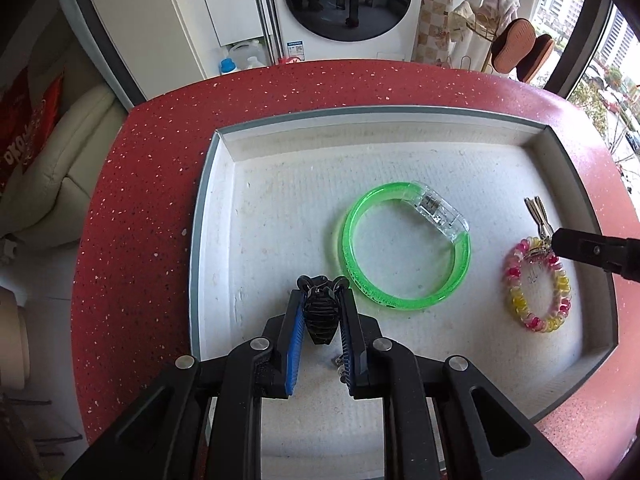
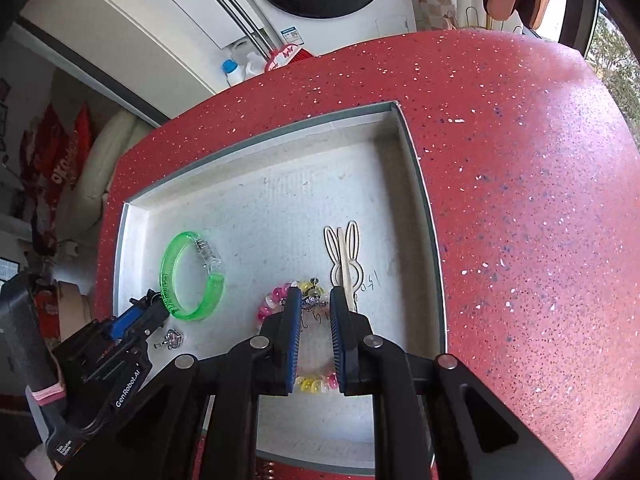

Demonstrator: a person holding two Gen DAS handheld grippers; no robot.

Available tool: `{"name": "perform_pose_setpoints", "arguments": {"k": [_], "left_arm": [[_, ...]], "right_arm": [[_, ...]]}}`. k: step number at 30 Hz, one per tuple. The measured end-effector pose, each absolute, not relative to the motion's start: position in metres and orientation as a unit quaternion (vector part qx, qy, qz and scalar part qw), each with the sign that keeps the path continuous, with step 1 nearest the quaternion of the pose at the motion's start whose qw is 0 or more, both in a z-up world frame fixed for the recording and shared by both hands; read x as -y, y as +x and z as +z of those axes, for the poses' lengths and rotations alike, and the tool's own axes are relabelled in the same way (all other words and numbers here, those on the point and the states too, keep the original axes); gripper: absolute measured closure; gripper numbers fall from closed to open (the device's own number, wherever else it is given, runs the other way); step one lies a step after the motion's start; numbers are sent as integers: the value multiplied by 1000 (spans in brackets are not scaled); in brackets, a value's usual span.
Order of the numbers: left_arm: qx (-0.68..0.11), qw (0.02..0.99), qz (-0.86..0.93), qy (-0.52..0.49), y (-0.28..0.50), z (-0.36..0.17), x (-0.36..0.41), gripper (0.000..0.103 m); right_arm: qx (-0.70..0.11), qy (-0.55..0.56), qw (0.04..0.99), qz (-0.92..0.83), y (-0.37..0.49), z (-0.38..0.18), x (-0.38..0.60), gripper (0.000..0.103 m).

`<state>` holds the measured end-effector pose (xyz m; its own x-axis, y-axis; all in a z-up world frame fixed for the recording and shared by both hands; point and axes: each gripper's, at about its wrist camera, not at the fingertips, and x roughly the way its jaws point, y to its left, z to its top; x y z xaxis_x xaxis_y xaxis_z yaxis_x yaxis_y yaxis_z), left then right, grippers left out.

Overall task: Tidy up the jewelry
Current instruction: 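Open the left tool to drop the claw clip while the right tool releases the pendant, then move both open tools back toward the braided bracelet and brown coil hair tie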

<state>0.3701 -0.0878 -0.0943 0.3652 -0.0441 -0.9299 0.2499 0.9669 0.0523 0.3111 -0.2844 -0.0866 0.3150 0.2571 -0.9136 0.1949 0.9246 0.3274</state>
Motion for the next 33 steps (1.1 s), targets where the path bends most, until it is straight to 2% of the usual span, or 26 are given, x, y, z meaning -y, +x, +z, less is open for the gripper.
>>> {"name": "perform_pose_setpoints", "arguments": {"k": [2,4,5,6,8,12,16,20,23,24,25,26,30,33], "left_arm": [[-554,822,-90,100,369,-94,90,68],[-551,823,-90,106,367,-93,91,68],[-551,823,-91,107,367,-93,91,68],[-551,822,-92,108,366,-93,92,68],[-552,821,-93,109,366,-92,91,68],[-546,825,-91,118,365,-90,96,68],[-543,826,-91,119,364,-87,96,68],[-540,827,-93,121,361,-83,97,68],[-540,828,-93,118,360,-82,96,68],[-540,828,-93,116,360,-82,95,62],[-540,829,-93,113,359,-80,95,20],[-537,832,-88,110,358,-78,93,0],[-513,847,-91,108,347,-59,89,0],[-513,847,-89,110,341,-52,89,0]], "right_arm": [[-586,193,787,21,310,-87,284,83],[-589,196,784,20,311,-89,283,69],[-589,197,784,20,312,-90,282,58],[-588,198,784,18,311,-90,282,53],[-586,200,785,19,311,-89,282,51],[-579,205,789,22,306,-83,283,41],[-572,213,792,26,302,-74,283,41],[-566,220,794,29,297,-68,283,33],[-564,232,792,31,294,-65,284,33],[-563,235,792,30,292,-65,284,33],[-563,238,791,30,291,-64,283,33],[-562,240,791,30,289,-64,284,33],[-561,242,791,30,283,-60,281,32],[-557,248,792,32,277,-55,280,25]]}}
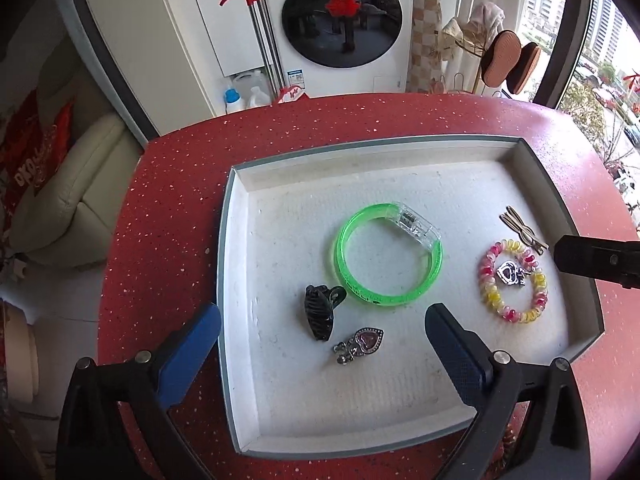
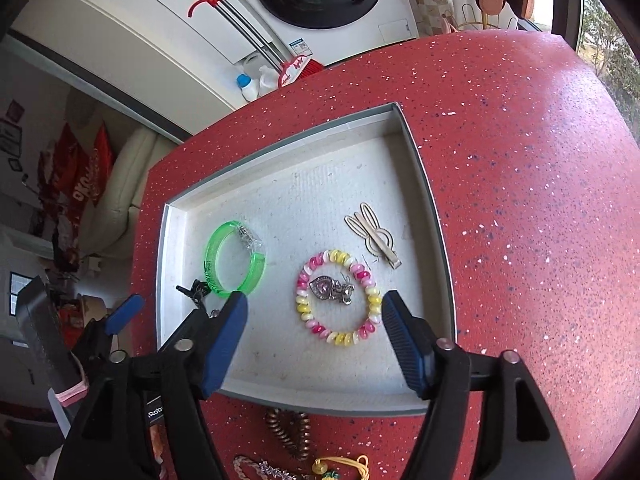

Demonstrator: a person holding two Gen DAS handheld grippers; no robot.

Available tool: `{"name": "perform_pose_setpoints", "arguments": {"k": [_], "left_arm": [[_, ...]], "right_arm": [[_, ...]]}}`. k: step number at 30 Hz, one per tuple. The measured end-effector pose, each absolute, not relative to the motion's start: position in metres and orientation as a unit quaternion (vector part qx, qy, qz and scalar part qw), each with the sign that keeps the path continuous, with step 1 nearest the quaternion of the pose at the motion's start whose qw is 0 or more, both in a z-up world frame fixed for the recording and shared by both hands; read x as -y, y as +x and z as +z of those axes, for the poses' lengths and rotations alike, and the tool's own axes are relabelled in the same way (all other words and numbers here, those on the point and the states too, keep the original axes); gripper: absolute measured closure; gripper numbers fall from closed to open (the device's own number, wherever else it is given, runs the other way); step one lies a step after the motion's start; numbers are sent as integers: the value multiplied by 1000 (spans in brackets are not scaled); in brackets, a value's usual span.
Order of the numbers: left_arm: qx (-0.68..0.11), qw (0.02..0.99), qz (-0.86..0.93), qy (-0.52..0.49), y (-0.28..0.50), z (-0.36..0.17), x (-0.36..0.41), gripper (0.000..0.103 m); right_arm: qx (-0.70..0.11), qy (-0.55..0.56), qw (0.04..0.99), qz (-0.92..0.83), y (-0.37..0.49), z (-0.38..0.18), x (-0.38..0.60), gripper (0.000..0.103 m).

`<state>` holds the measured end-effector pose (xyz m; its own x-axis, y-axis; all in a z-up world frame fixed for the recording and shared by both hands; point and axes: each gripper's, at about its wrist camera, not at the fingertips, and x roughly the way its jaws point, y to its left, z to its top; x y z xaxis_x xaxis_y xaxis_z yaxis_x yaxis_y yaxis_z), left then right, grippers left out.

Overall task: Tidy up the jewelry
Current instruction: 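Move both open tools back toward the braided bracelet and brown coil hair tie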

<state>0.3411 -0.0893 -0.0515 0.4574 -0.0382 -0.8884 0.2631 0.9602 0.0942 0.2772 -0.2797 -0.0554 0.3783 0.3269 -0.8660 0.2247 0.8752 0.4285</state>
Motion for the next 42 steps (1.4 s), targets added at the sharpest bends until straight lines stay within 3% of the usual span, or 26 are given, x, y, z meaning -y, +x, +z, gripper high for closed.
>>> {"name": "perform_pose_setpoints", "arguments": {"k": [5,9,23,30,42], "left_arm": [[-516,847,-88,99,329,-38,83,0],[-521,844,-91,90,320,-38,71,0],[-534,835,-94,89,278,-33,48,0],[-551,823,-82,114,244,-52,26,0],[-615,778,-105,68,201,-91,18,0]], "right_arm": [[-548,249,797,44,267,-46,275,21],[-534,254,805,52,255,-37,271,0],[-540,241,805,57,200,-15,251,0],[-572,201,794,42,167,-27,234,0],[-625,127,770,16,125,-64,221,0]]}}
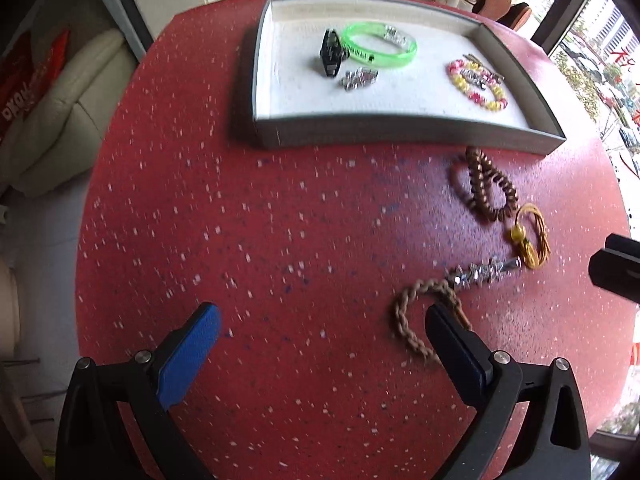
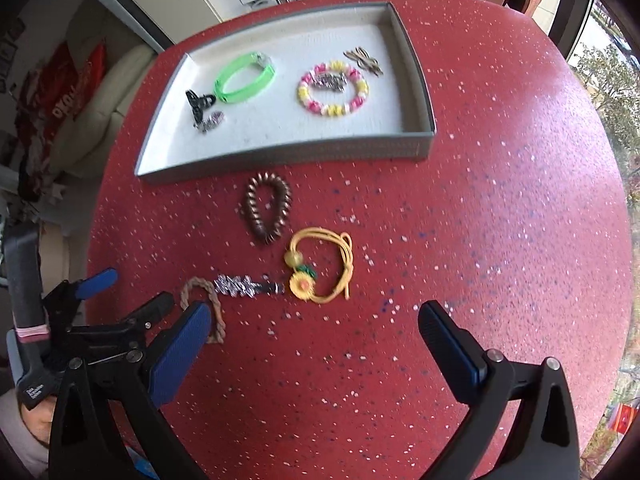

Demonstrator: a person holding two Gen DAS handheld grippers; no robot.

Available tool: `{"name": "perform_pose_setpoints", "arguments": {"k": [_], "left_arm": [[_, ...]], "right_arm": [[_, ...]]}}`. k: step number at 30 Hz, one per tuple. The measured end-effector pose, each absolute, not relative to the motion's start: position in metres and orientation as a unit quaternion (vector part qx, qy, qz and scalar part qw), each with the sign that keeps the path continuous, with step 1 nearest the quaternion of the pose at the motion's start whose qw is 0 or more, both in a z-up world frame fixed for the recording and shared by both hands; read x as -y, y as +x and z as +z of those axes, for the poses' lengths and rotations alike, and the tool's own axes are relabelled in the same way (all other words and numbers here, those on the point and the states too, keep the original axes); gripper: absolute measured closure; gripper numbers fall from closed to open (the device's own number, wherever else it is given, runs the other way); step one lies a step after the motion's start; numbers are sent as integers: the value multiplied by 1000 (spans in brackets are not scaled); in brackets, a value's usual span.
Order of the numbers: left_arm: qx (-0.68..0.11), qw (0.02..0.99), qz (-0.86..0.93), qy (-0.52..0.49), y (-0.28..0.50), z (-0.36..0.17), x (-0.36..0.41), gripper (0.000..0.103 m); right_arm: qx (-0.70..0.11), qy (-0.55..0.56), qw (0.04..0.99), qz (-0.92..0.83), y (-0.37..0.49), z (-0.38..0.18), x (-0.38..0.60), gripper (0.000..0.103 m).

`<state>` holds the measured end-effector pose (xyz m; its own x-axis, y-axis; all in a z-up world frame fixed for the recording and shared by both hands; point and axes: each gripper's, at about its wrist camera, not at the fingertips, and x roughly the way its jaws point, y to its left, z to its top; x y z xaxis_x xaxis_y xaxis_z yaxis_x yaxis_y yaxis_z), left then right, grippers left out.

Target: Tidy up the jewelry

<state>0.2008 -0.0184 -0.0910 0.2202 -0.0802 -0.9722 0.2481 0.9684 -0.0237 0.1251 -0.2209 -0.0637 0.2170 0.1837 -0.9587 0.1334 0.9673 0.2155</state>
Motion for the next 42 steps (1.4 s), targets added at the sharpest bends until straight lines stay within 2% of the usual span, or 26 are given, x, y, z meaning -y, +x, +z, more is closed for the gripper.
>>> {"name": "perform_pose_setpoints", "arguments": {"k": [13,15,19,24,33,35,37,42], "left_arm": [[-629,772,-78,51,200,-113,32,0],[-629,772,-75,50,191,-115,27,0],[-627,774,-70,49,191,-119,32,0],[-619,781,-64,55,188,-122,45,0],[-614,784,-58,62,187,-126,61,0],[-611,786,-61,65,186,-127,65,2],[-607,789,-66,72,178,-120,76,10],[-604,789,-78,82,174,-116,89,23]], "right_arm": [[-618,144,772,6,150,-73,213,11],[-619,147,771,4,156,-75,213,22],[-621,153,768,-2,169,-81,215,27],[-630,138,765,-1,182,-92,211,38],[-638,70,766,3,196,-103,187,55],[-639,52,767,1,197,-104,180,62],[-640,30,768,-5,198,-104,176,67],[-638,8,770,-16,198,-104,170,86]]}}
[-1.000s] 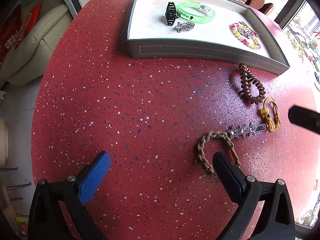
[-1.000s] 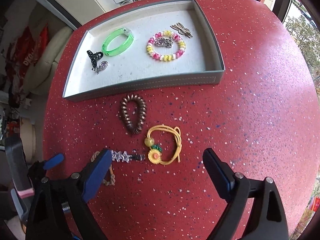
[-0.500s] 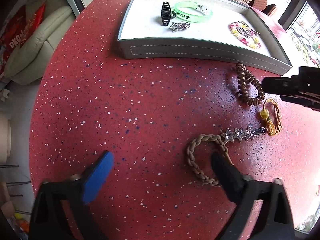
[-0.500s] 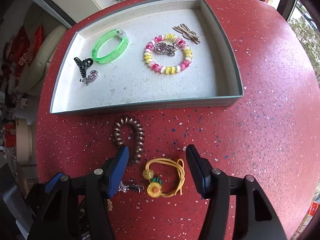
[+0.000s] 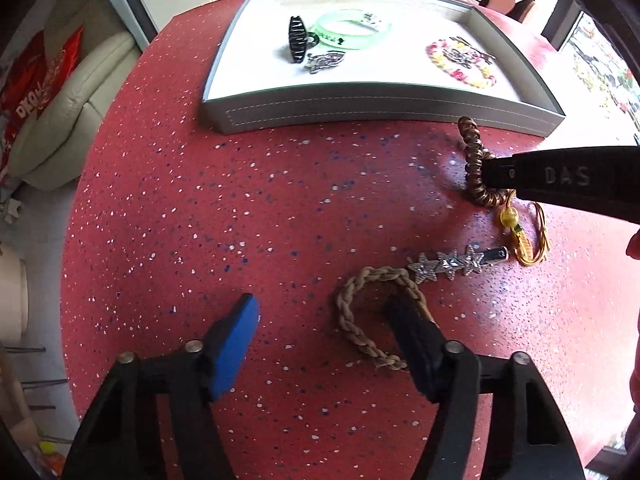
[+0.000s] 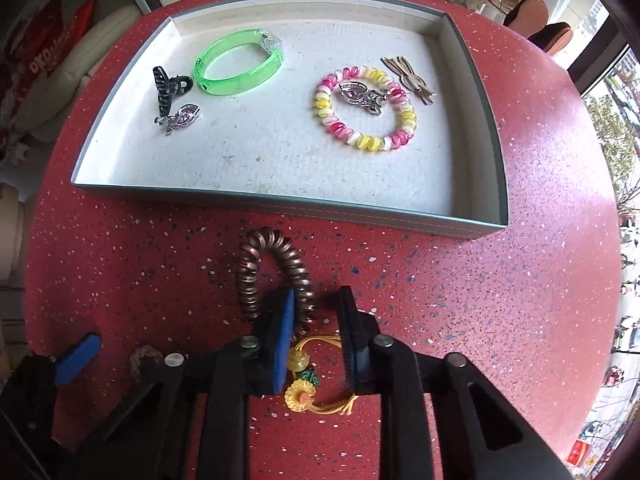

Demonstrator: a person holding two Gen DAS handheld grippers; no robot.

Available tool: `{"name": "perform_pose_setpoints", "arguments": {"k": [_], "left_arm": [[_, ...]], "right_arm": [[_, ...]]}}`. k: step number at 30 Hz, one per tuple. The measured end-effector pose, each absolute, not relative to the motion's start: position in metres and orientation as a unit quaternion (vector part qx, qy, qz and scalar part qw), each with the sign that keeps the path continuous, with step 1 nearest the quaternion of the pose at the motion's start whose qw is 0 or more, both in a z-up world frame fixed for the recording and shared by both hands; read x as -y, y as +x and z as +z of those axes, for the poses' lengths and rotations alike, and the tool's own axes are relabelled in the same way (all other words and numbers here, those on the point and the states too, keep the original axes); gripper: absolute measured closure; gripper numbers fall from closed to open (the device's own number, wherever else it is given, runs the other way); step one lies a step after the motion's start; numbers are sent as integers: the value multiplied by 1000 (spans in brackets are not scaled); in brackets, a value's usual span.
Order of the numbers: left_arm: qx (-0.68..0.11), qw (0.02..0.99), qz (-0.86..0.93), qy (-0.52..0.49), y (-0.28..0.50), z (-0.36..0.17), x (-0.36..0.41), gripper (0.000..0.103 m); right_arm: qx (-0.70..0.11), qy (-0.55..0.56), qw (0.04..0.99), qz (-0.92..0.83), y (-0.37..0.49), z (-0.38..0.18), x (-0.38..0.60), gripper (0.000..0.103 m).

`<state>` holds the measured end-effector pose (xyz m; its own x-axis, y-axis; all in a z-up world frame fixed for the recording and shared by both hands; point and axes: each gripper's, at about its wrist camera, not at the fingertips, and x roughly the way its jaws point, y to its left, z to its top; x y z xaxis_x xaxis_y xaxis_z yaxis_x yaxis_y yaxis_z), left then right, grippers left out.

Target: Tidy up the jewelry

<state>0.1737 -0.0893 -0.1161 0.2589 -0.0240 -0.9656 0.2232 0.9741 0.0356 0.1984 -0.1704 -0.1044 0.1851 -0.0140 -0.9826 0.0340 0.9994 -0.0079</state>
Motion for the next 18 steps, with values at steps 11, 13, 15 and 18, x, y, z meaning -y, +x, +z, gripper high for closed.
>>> {"name": "perform_pose_setpoints", "arguments": {"k": [11,13,15,18], "left_arm": [[-604,784,-132,55,174,-103,92,79],[-612,779,-136,16,179,-101,83,79],[-612,779,-133,4,183,-100,76,79],[-608,782,-138,-3,186,-95,70,79]], "right_arm": [[-625,61,779,-1,189,-92,185,91],[-620,74,781,3,185,-87,190,91],[-617,85,782,7,181,-84,193,91],[-615,104,782,11,175,-80,200,91]]}}
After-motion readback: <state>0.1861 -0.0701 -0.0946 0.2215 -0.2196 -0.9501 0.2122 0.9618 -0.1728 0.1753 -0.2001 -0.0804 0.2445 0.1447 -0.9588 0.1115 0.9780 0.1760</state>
